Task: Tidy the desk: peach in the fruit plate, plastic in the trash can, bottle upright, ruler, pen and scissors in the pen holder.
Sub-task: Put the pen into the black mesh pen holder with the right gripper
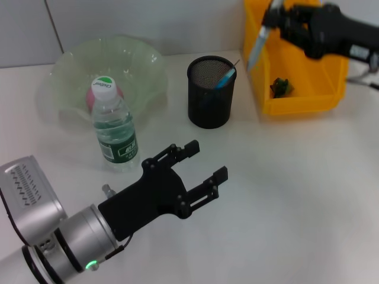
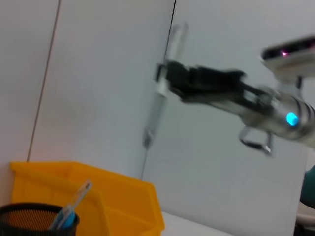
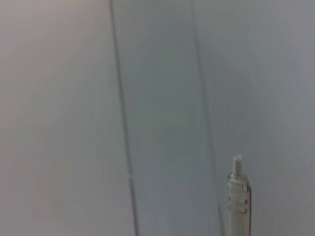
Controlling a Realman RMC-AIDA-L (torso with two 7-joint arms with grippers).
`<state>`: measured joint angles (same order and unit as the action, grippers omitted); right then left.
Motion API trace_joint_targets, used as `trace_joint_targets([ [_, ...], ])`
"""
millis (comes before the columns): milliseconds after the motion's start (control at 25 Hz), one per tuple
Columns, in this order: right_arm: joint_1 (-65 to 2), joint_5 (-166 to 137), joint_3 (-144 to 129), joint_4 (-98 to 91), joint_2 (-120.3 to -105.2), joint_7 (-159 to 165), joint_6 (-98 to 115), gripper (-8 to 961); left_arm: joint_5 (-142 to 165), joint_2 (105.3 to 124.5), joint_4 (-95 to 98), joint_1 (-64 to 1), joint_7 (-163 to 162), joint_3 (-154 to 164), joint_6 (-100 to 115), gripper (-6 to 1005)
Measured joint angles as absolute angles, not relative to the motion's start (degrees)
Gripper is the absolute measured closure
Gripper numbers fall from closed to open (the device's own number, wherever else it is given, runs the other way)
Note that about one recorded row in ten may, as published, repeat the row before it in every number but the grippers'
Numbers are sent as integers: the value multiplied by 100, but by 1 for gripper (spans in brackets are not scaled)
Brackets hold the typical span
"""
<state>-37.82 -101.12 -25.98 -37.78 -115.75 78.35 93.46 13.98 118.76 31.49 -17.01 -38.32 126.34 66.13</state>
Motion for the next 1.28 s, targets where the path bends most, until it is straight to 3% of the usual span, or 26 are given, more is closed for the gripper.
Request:
trace_joint_targets([
  [520,-4527,-10808,-4085,-4605,-11343,9457,7867,814,1431,11892,2925,-1608,-3792,12656,6820,262],
  [1280,-5356,-11606,-4706,-3902,-11334,9832,6628,813,1433,11891,2909,-1670,-3909,12656,6838,259],
])
